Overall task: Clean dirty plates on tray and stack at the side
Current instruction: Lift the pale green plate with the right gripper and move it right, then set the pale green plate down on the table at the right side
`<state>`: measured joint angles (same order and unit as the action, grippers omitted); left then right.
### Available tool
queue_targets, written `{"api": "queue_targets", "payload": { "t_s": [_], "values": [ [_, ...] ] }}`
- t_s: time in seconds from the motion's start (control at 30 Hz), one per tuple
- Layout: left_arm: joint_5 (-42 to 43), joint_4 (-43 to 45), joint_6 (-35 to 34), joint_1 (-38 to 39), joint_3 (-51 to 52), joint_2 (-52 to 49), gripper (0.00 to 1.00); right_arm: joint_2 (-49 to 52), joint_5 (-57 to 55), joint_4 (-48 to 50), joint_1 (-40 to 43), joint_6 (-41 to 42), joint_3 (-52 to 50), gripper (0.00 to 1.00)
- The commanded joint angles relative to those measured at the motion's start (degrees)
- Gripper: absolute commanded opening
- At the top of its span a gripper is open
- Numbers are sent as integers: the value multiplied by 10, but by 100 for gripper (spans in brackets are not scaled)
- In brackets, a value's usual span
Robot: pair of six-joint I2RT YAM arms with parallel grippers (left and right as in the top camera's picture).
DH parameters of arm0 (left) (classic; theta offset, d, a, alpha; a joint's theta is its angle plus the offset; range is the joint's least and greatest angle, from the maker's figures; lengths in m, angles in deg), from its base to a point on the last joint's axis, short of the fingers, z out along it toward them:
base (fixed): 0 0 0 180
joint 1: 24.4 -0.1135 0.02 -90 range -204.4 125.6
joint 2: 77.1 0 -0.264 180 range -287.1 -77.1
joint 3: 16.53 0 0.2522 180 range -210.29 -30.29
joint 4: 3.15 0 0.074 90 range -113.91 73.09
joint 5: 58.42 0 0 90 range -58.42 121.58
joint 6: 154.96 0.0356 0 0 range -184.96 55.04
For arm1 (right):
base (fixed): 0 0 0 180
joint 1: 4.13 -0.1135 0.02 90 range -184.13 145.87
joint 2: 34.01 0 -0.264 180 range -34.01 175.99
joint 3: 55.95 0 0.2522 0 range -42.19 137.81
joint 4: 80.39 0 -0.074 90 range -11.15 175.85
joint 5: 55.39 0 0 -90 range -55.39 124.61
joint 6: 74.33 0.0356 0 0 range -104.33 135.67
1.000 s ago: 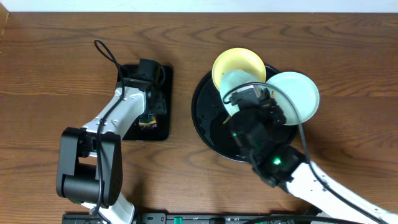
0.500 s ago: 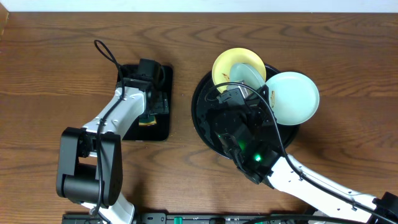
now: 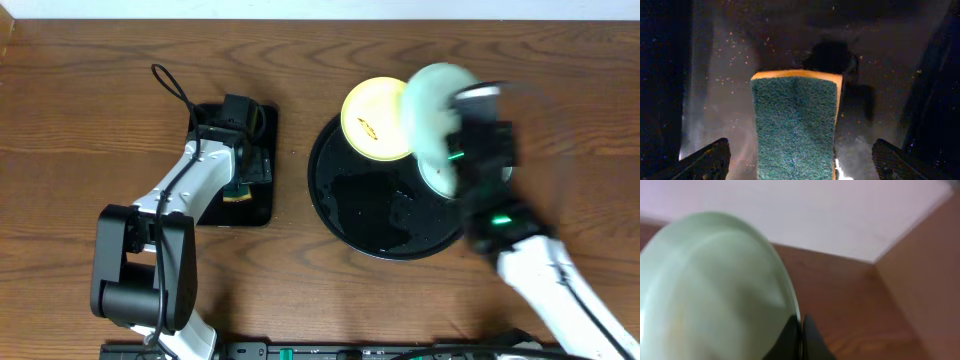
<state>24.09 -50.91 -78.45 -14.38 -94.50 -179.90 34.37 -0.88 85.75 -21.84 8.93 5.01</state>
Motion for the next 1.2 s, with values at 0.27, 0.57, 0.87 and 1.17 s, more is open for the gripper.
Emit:
{"api": "queue_targets", "payload": {
  "t_s": [0.27,0.57,0.87,1.17],
  "values": [
    [-5,0,1,-1,3,-3,91,118,298,31,447,200,26,1],
    [-5,0,1,-1,3,-3,91,284,303,103,518,195,26,45],
    [-5,0,1,-1,3,-3,91,283,465,-275,462,57,255,63],
    [-5,0,1,-1,3,-3,91,285,480,-407,376,44,287,34]
  ]
}}
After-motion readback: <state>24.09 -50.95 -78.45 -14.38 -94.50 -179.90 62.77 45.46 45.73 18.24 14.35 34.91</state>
